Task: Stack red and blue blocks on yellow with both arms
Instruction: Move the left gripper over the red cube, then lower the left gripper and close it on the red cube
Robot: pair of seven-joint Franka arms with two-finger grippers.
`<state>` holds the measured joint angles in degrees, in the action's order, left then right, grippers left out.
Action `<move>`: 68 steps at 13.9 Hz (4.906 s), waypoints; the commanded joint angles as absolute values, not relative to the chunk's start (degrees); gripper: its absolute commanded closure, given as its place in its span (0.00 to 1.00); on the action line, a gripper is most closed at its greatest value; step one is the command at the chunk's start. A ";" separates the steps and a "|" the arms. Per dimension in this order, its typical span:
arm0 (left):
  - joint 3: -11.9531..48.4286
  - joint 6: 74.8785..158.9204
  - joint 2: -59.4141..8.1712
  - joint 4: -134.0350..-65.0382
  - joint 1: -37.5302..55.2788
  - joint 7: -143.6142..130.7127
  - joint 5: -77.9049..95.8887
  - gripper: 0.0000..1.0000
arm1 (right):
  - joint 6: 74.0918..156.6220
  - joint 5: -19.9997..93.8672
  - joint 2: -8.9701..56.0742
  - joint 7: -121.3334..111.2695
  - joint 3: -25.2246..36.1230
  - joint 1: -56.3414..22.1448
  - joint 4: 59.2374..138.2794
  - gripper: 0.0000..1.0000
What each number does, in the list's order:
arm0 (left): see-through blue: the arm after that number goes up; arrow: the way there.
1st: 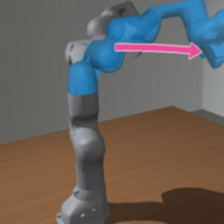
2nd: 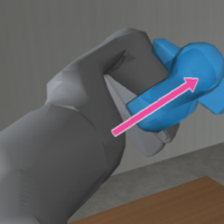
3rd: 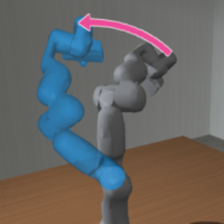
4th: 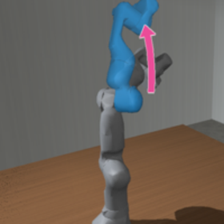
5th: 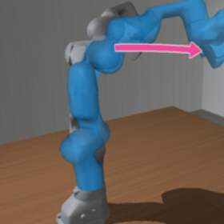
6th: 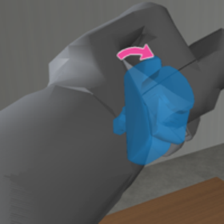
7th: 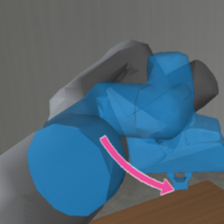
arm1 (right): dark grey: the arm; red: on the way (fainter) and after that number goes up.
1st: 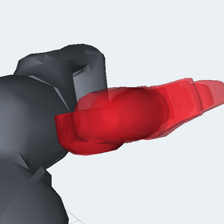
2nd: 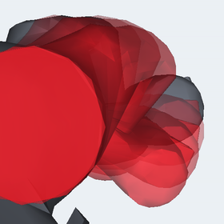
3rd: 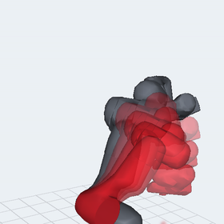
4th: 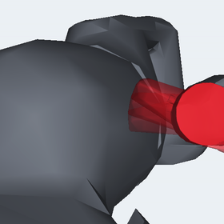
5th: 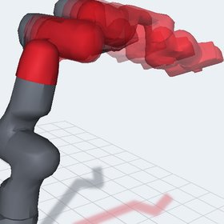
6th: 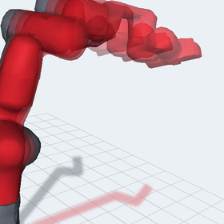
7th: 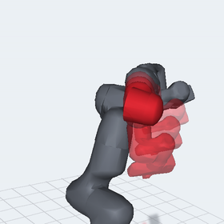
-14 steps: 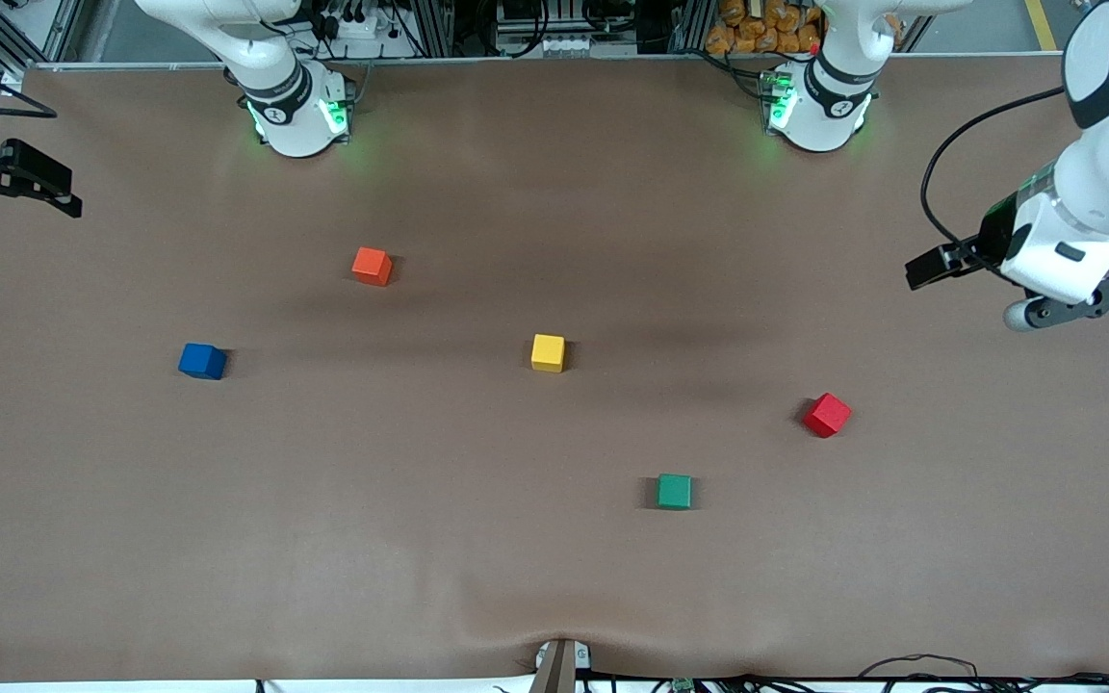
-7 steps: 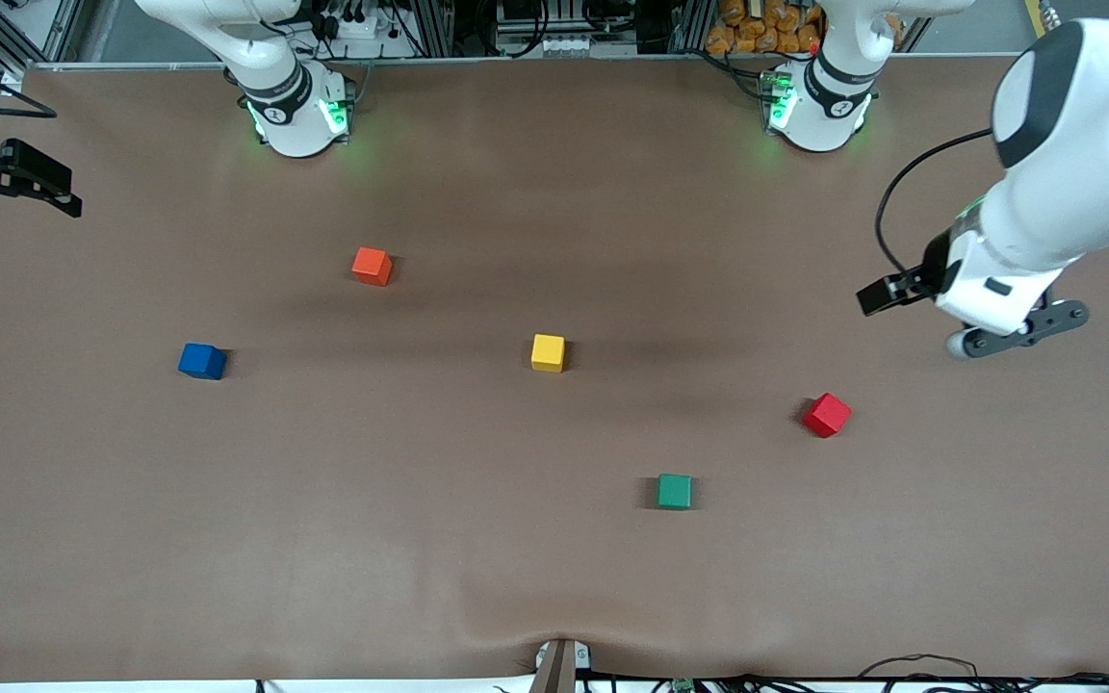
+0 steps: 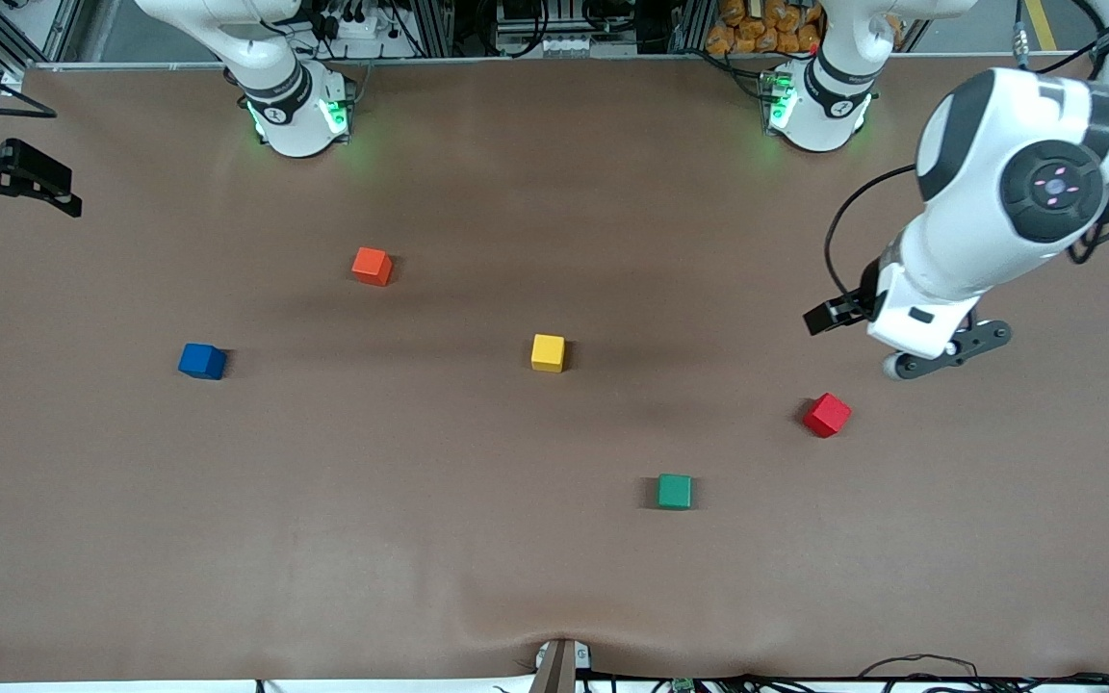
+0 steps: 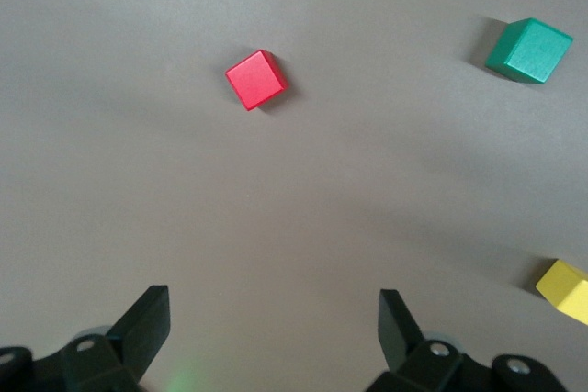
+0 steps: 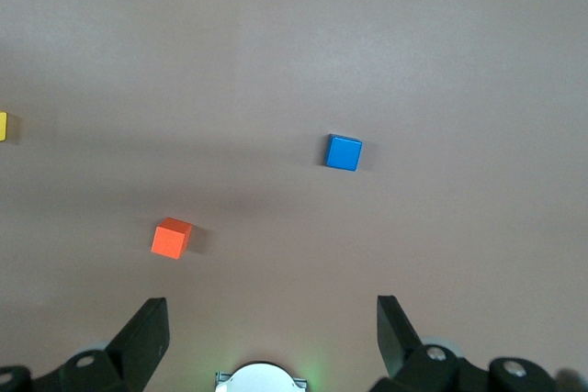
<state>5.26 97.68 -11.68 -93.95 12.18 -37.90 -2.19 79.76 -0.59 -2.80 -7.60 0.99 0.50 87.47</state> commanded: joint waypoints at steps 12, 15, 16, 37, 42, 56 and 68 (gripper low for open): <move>5.27 98.35 -14.50 -94.83 18.45 -52.37 -4.04 0.00 | 79.63 -0.97 -3.60 -8.17 0.70 1.23 87.72 0.00; 5.45 98.52 -14.33 -96.85 19.33 -53.52 -4.13 0.00 | 79.54 -0.97 -3.52 -8.17 0.70 1.84 87.71 0.00; 5.54 98.96 -14.33 -97.38 19.42 -54.40 -4.13 0.00 | 79.63 -0.97 -3.52 -8.09 0.70 1.85 87.71 0.00; 5.27 120.32 -29.18 -98.44 8.62 -62.23 -9.93 0.00 | 79.72 -0.88 -3.43 -8.09 0.70 1.93 87.63 0.00; 5.19 129.18 -30.40 -103.35 6.42 -70.12 -9.49 0.00 | 79.89 -0.88 -3.34 -8.09 0.70 2.11 87.63 0.00; 5.10 142.20 -32.60 -109.86 2.55 -73.74 -9.93 0.00 | 79.98 -0.79 -3.16 -8.00 0.70 2.90 87.63 0.00; 5.19 142.47 -32.78 -108.90 3.16 -73.92 -9.84 1.00 | 79.89 -0.79 -2.55 -8.00 0.70 3.16 87.54 0.00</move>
